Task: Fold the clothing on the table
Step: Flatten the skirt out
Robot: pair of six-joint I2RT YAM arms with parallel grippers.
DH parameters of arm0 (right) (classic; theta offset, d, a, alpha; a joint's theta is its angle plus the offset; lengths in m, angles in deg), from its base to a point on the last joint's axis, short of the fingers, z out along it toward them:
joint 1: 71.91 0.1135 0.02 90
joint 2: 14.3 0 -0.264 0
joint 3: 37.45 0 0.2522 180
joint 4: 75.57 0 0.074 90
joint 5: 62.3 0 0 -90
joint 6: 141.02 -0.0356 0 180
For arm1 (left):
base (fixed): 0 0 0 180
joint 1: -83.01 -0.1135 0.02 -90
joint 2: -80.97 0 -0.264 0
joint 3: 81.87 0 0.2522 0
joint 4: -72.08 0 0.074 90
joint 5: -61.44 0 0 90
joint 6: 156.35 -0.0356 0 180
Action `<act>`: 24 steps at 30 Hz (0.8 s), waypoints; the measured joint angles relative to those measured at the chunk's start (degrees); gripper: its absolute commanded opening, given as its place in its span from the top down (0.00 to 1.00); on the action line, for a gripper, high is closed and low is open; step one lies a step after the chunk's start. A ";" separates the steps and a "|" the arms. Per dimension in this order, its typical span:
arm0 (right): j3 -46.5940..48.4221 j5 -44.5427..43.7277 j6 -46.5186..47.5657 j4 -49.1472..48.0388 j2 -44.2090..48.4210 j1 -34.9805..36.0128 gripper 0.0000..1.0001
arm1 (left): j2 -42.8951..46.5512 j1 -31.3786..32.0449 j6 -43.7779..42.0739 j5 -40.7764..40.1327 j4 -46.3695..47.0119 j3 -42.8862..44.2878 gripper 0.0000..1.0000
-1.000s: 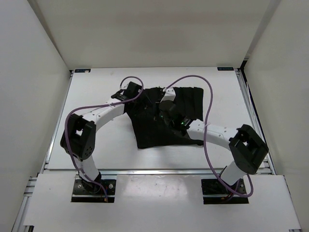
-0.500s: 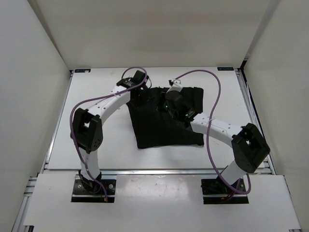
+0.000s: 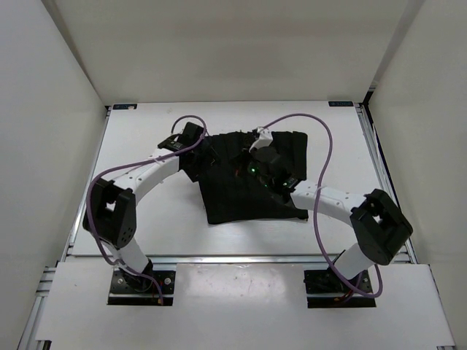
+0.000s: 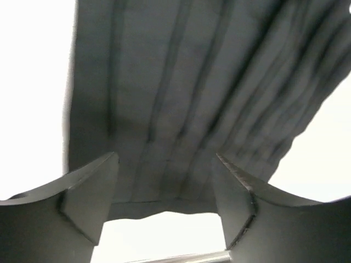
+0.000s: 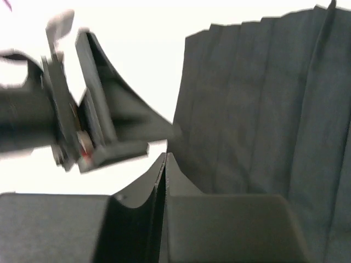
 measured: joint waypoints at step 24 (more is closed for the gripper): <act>8.15 34.86 7.78 37.09 1.07 -50.03 0.25 | -1.62 -22.34 -21.20 13.62 16.79 -6.23 0.30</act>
